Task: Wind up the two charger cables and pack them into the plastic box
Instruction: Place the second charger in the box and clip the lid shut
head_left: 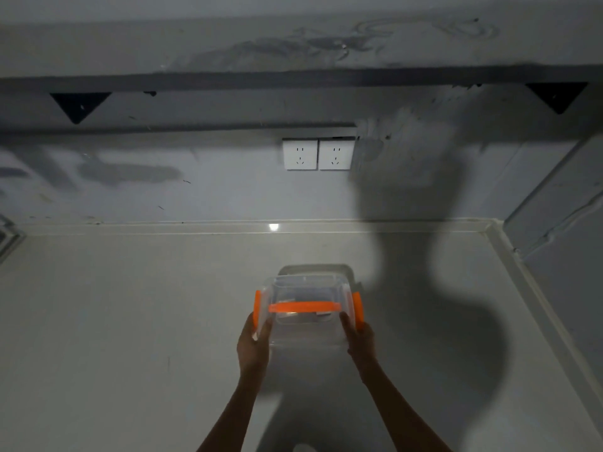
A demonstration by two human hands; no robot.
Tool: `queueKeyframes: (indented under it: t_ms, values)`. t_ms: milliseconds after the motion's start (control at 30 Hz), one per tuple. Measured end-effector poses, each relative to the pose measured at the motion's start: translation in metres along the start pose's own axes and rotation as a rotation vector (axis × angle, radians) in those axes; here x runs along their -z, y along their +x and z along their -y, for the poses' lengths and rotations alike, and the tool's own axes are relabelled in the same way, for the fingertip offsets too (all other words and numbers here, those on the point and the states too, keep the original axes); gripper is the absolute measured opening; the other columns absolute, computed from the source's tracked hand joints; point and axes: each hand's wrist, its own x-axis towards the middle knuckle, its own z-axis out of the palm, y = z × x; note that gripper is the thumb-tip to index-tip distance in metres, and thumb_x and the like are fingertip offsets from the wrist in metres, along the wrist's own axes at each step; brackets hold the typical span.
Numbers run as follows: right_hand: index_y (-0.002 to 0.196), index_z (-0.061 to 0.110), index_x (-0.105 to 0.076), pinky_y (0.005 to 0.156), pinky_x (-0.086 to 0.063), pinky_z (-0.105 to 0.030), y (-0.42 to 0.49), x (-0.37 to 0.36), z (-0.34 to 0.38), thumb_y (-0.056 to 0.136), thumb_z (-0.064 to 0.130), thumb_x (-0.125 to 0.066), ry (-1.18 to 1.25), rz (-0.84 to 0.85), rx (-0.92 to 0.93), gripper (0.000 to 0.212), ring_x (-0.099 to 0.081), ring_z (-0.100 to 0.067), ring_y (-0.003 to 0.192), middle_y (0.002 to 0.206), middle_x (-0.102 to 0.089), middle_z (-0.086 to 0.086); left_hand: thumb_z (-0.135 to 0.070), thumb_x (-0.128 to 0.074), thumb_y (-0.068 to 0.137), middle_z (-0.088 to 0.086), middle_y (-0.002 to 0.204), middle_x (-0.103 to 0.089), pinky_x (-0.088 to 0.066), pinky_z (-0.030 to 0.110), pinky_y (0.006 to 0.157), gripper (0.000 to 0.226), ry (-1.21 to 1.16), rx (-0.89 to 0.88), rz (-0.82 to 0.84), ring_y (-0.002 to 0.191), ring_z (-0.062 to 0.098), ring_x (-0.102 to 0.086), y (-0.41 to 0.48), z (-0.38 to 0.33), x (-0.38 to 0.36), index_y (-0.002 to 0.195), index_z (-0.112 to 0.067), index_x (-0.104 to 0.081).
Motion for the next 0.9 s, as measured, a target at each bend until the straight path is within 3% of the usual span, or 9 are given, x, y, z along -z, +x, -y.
queueKeyframes:
  t_ms: [100, 167, 267, 333, 467, 567, 700, 800, 900]
  values:
    - [0.085, 0.016, -0.06, 0.07, -0.052, -0.041, -0.002, 0.001, -0.002, 0.071, 0.074, -0.056, -0.076, -0.019, 0.041, 0.06, -0.065, -0.03, 0.071, 0.07, -0.062, -0.002, -0.061, -0.042, 0.087, -0.003, 0.114, -0.072, -0.046, 0.029, 0.082, 0.045, 0.167, -0.093, -0.029, 0.104, 0.021, -0.066, -0.003, -0.003, -0.001, 0.123, -0.04, -0.058]
    - [0.083, 0.018, -0.059, 0.067, -0.054, -0.045, 0.0, 0.0, -0.004, 0.069, 0.078, -0.054, -0.052, -0.013, 0.043, 0.062, -0.065, -0.028, 0.065, 0.066, -0.061, -0.001, -0.061, -0.032, 0.087, 0.003, 0.116, -0.072, -0.051, 0.036, 0.084, 0.055, 0.267, -0.15, -0.046, 0.105, 0.029, -0.067, -0.004, -0.007, 0.0, 0.127, -0.033, -0.057]
    - [0.081, 0.021, -0.057, 0.066, -0.059, -0.05, 0.012, -0.002, -0.017, 0.06, 0.086, -0.05, -0.021, 0.033, 0.035, 0.069, -0.063, -0.026, 0.062, 0.067, -0.062, -0.001, -0.053, -0.031, 0.09, 0.01, 0.123, -0.069, -0.049, 0.047, 0.093, 0.056, 0.34, -0.121, -0.069, 0.111, 0.037, -0.064, -0.003, -0.01, -0.002, 0.13, -0.023, -0.056]
    - [0.084, 0.021, -0.058, 0.066, -0.06, -0.051, 0.006, 0.001, -0.008, 0.063, 0.08, -0.056, 0.004, 0.038, 0.024, 0.063, -0.065, -0.027, 0.066, 0.073, -0.064, -0.006, -0.052, -0.031, 0.094, 0.012, 0.128, -0.065, -0.046, 0.051, 0.096, 0.054, 0.377, -0.067, -0.049, 0.115, 0.039, -0.061, -0.003, -0.009, -0.005, 0.134, -0.022, -0.052]
    - [0.109, 0.031, -0.057, 0.07, -0.061, -0.045, 0.001, 0.004, -0.001, 0.067, 0.067, -0.07, 0.23, 0.2, -0.086, 0.057, -0.062, -0.022, 0.096, 0.107, -0.06, -0.005, -0.047, -0.035, 0.098, 0.012, 0.135, -0.06, -0.044, 0.056, 0.102, 0.05, 0.362, 0.015, -0.029, 0.122, 0.04, -0.056, -0.001, -0.006, -0.006, 0.14, -0.023, -0.046]
    - [0.11, 0.04, -0.057, 0.078, -0.059, -0.048, 0.002, 0.007, -0.005, 0.064, 0.068, -0.072, 0.275, 0.26, -0.132, 0.056, -0.059, -0.022, 0.108, 0.115, -0.058, -0.001, -0.049, -0.034, 0.098, 0.012, 0.135, -0.06, -0.043, 0.056, 0.1, 0.05, 0.367, 0.036, -0.026, 0.12, 0.04, -0.056, 0.0, -0.006, -0.006, 0.142, -0.027, -0.043]
    - [0.093, 0.034, -0.062, 0.073, -0.057, -0.044, -0.005, 0.005, 0.004, 0.076, 0.056, -0.068, 0.194, 0.183, -0.007, 0.028, -0.061, -0.023, 0.083, 0.093, -0.061, -0.006, -0.053, -0.032, 0.097, 0.01, 0.135, -0.06, -0.042, 0.055, 0.099, 0.051, 0.383, 0.047, -0.023, 0.119, 0.039, -0.057, -0.001, -0.007, -0.006, 0.142, -0.032, -0.041]
    - [0.102, 0.021, -0.063, 0.06, -0.054, -0.037, -0.006, 0.001, 0.008, 0.069, 0.061, -0.066, 0.127, 0.006, 0.142, 0.052, -0.06, -0.019, 0.066, 0.08, -0.063, -0.004, -0.055, -0.031, 0.096, 0.009, 0.136, -0.059, -0.042, 0.057, 0.101, 0.053, 0.391, 0.054, -0.012, 0.12, 0.039, -0.056, -0.002, -0.009, -0.005, 0.143, -0.032, -0.039]
    - [0.111, 0.015, -0.06, 0.057, -0.043, -0.026, -0.013, -0.001, 0.011, 0.073, 0.058, -0.063, 0.064, -0.024, 0.192, 0.057, -0.06, -0.015, 0.068, 0.084, -0.066, -0.004, -0.052, -0.032, 0.097, 0.01, 0.135, -0.059, -0.041, 0.056, 0.101, 0.051, 0.4, 0.053, -0.018, 0.119, 0.039, -0.057, -0.003, -0.01, -0.005, 0.142, -0.031, -0.041]
